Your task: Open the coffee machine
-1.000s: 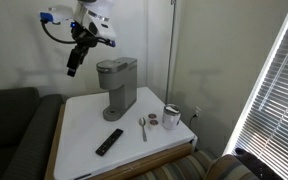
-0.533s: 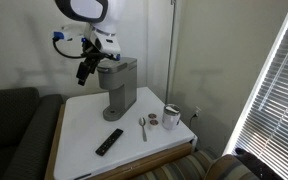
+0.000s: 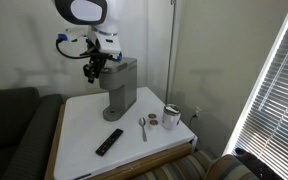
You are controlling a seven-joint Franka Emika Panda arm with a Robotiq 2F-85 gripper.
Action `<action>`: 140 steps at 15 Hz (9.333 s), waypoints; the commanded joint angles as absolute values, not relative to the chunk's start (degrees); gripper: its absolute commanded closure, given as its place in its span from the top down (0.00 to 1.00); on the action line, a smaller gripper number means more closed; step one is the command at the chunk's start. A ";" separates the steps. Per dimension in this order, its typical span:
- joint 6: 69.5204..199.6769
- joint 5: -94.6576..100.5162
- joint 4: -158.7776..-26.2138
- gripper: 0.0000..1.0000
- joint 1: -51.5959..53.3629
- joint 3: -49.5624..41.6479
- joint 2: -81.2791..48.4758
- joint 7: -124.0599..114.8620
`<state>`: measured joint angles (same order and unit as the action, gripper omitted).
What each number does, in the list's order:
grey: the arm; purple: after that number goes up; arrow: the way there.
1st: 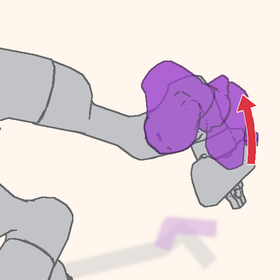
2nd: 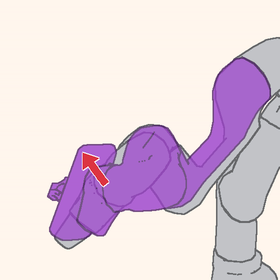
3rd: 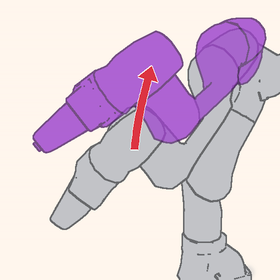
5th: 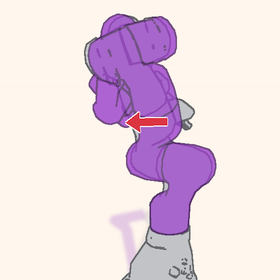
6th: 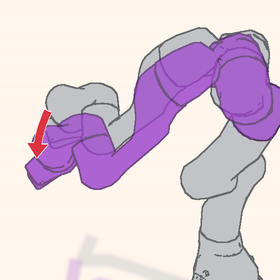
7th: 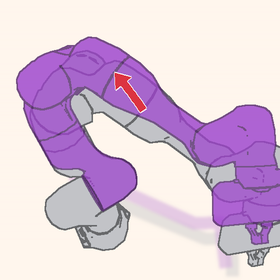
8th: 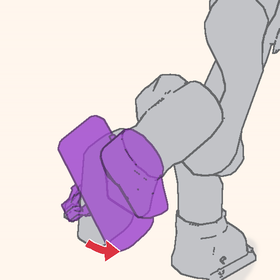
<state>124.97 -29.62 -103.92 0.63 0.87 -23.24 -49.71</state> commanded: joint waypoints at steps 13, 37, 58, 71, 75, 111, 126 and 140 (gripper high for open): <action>136.25 -29.91 -107.50 0.00 3.07 0.47 -22.41 -70.83; 151.17 -50.03 -113.32 0.00 1.85 3.67 -20.32 -66.74; 152.08 -49.88 -117.87 0.00 2.75 2.73 -15.81 -69.08; 146.15 -46.90 -110.76 0.00 1.92 1.15 -21.46 -68.94; 144.96 -46.97 -108.22 0.00 1.72 0.96 -22.93 -68.57; 147.94 -43.90 -114.25 0.00 2.49 0.42 -13.13 -64.93; 137.81 -24.78 -103.01 0.00 4.71 0.36 -20.58 -69.81; 131.38 -18.75 -93.85 0.00 4.60 0.61 -24.88 -71.61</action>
<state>132.10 -19.40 -96.35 4.38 0.95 -23.66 -70.81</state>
